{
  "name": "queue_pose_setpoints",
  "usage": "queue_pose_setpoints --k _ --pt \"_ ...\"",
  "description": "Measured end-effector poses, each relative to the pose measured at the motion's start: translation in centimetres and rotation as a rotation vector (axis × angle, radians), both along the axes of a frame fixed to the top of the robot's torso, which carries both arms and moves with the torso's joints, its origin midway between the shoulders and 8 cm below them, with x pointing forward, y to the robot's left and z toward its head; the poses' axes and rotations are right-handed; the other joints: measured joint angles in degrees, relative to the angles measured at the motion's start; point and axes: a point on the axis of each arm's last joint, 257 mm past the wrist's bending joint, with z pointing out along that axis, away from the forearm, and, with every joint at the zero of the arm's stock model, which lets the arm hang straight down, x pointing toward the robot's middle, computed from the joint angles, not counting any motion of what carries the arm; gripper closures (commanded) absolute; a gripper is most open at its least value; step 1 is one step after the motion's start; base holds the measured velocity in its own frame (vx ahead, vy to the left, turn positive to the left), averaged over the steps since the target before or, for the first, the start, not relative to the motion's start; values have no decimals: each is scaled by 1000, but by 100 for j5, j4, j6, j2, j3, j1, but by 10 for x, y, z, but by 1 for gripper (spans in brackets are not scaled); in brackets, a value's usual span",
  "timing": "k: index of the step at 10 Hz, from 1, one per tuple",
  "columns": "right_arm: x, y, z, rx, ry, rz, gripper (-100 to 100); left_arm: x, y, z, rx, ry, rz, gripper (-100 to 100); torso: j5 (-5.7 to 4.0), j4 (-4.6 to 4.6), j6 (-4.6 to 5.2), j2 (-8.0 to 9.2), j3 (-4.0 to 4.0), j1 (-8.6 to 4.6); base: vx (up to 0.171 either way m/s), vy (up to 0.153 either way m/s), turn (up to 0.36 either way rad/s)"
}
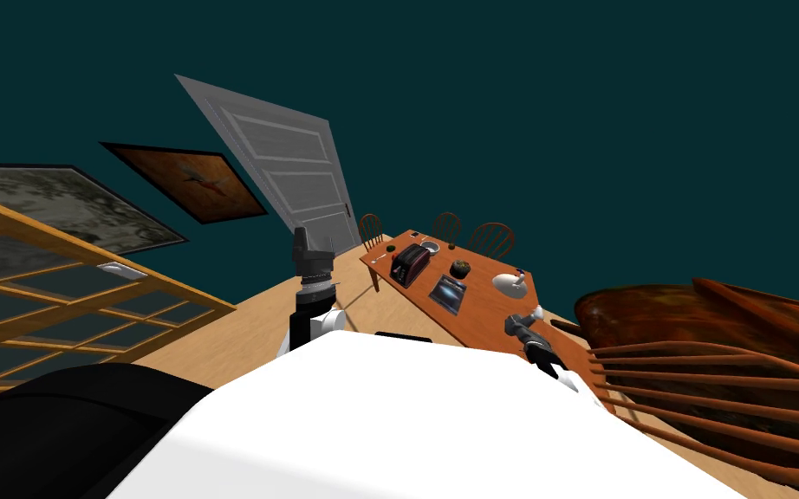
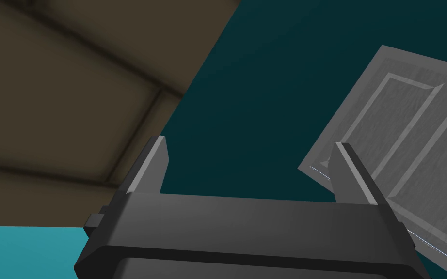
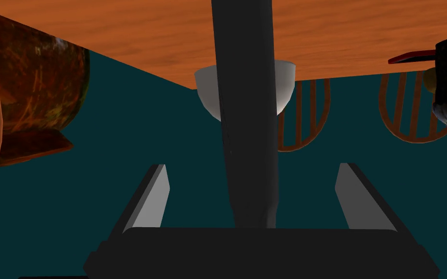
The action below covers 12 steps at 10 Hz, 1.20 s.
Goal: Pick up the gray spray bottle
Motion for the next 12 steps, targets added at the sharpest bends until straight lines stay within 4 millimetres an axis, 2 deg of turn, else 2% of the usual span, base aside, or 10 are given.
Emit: queue_pose_setpoints --k 1,2,3,4,5,6,7,10,11,12 --pt "-19 -13 -7 0 15 -19 -100 0 0 0 0 0 0 0 -1 -1 2 -10 -4 -3 113 33 1" --pt "-27 -16 -6 -3 9 -10 -100 0 0 0 0 0 0 0 0 -2 0 -11 -6 0 146 61 14" --pt "-45 -28 -6 -6 19 -20 -100 0 0 0 0 0 0 0 2 -4 2 -21 -11 8 135 52 -4" --pt "-55 -31 -7 -3 16 -23 -100 0 0 0 0 0 0 0 1 -4 0 -20 -11 8 61 19 0" --pt "-56 -28 -6 -3 5 -8 -100 0 0 0 0 0 0 0 0 0 -1 -1 -1 -1 115 42 20" --pt "-75 -39 -10 -2 16 -25 -100 0 0 0 0 0 0 0 0 -2 1 -11 -5 2 120 35 -4" --pt "-83 -40 -9 -4 9 -13 -100 0 0 0 0 0 0 0 0 -2 0 -13 -7 2 159 37 13" --pt "-129 -59 -4 -2 18 -25 -100 0 0 0 0 0 0 0 2 -5 0 -27 -15 9 143 48 6" --pt "-141 -60 -3 2 15 -25 -100 0 0 0 0 0 0 0 1 -4 -1 -19 -11 7 48 22 -2" --pt "-142 -57 -1 4 5 -11 -100 0 0 0 0 0 0 0 0 1 -1 3 1 0 -1 8 2"
